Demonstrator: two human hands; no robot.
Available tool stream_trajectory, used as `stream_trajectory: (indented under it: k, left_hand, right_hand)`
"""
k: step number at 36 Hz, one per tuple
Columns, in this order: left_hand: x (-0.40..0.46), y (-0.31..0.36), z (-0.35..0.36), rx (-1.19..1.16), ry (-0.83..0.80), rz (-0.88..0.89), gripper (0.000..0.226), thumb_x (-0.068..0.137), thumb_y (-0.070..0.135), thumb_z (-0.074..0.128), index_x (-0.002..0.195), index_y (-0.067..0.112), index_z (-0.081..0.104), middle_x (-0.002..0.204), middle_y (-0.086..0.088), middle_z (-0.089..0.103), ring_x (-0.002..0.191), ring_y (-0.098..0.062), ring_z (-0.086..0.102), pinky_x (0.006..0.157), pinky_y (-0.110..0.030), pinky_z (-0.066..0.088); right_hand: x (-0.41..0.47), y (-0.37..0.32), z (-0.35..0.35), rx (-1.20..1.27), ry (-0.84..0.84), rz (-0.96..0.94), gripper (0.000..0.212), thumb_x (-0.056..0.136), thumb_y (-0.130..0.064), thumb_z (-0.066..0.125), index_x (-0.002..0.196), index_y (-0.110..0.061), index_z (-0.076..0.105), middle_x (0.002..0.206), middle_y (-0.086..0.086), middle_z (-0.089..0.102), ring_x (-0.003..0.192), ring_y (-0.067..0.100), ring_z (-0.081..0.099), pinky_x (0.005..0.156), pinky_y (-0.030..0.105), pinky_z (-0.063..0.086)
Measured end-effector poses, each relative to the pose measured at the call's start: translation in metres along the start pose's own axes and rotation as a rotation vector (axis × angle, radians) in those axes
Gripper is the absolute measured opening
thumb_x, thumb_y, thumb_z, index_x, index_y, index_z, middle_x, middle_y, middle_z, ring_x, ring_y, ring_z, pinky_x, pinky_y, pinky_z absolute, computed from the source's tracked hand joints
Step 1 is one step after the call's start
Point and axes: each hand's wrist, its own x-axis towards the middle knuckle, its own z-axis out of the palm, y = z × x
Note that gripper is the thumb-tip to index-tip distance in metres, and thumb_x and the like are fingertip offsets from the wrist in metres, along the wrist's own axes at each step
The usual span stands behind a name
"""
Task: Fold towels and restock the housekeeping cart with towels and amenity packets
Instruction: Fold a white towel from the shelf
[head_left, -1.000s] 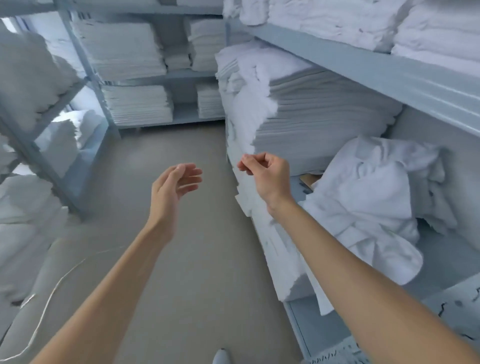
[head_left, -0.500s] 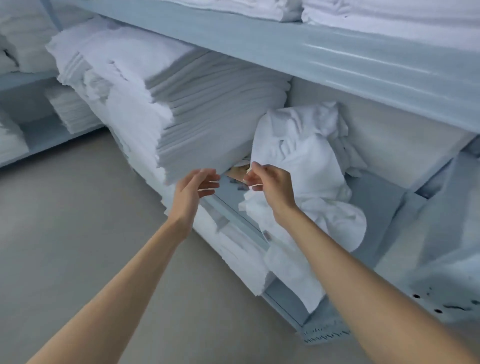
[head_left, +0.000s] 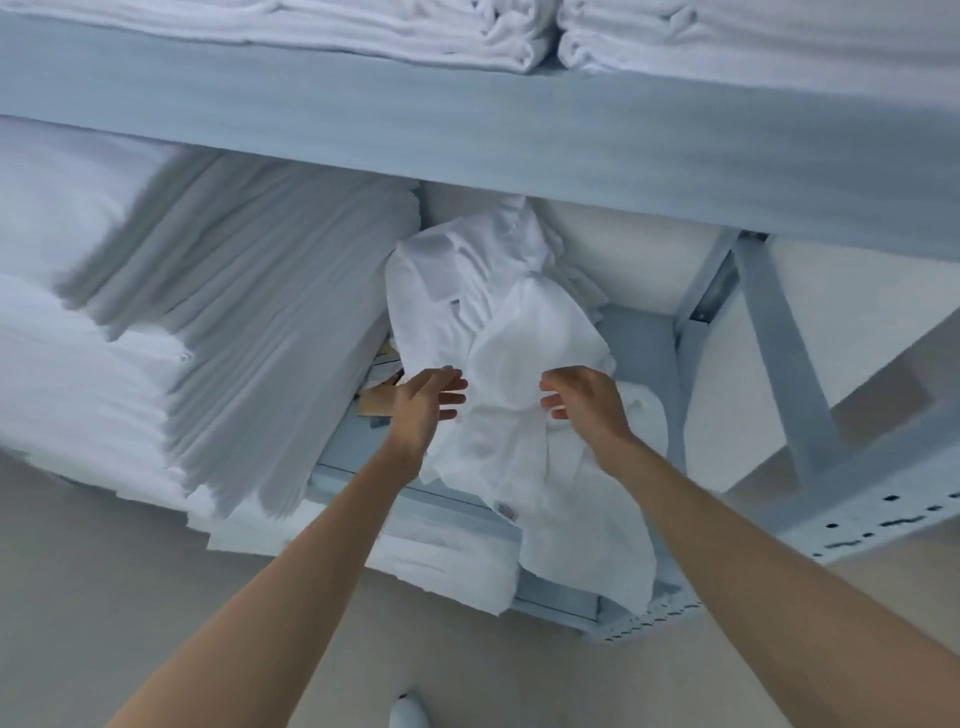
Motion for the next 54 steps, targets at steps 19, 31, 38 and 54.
stream_trajectory:
  k: [19,31,38,54]
  left_hand:
    - [0.061,-0.009,0.023,0.166,-0.135,-0.171,0.012,0.097,0.029,0.061,0.107,0.027,0.066,0.109,0.009,0.066,0.106,-0.015,0.063,0.097,-0.041,0.05]
    - [0.058,-0.015,0.042,0.277,-0.151,-0.182,0.009,0.096,0.027,0.062,0.101,0.027,0.07,0.113,-0.002,0.069,0.113,-0.022,0.062,0.098,-0.045,0.049]
    - [0.053,-0.038,0.055,0.29,-0.164,-0.223,0.012,0.095,0.026,0.063,0.104,0.025,0.071,0.113,-0.004,0.069,0.116,-0.025,0.061,0.095,-0.042,0.051]
    - [0.033,-0.081,0.076,0.391,-0.257,-0.286,0.014,0.098,0.024,0.059,0.107,0.022,0.069,0.118,-0.006,0.068,0.115,-0.025,0.062,0.097,-0.045,0.05]
  right_hand:
    - [0.095,-0.01,-0.025,-0.461,0.014,-0.051,0.093,0.087,-0.013,0.069,0.158,-0.019,0.01,0.163,0.004,0.012,0.144,0.025,0.031,0.113,0.046,0.037]
    - [0.114,0.029,-0.024,-0.661,-0.191,0.235,0.066,0.086,-0.018,0.072,0.144,-0.005,0.043,0.143,0.017,0.045,0.13,0.032,0.047,0.105,0.041,0.046]
    - [0.074,0.098,-0.026,-0.917,-0.453,0.484,0.095,0.088,-0.026,0.074,0.156,-0.007,0.012,0.159,0.013,0.025,0.141,0.033,0.034,0.106,0.044,0.04]
    - [0.034,0.16,-0.022,-1.111,-0.139,0.176,0.031,0.098,-0.018,0.056,0.126,-0.01,0.049,0.123,0.011,0.056,0.107,0.029,0.061,0.083,0.036,0.049]
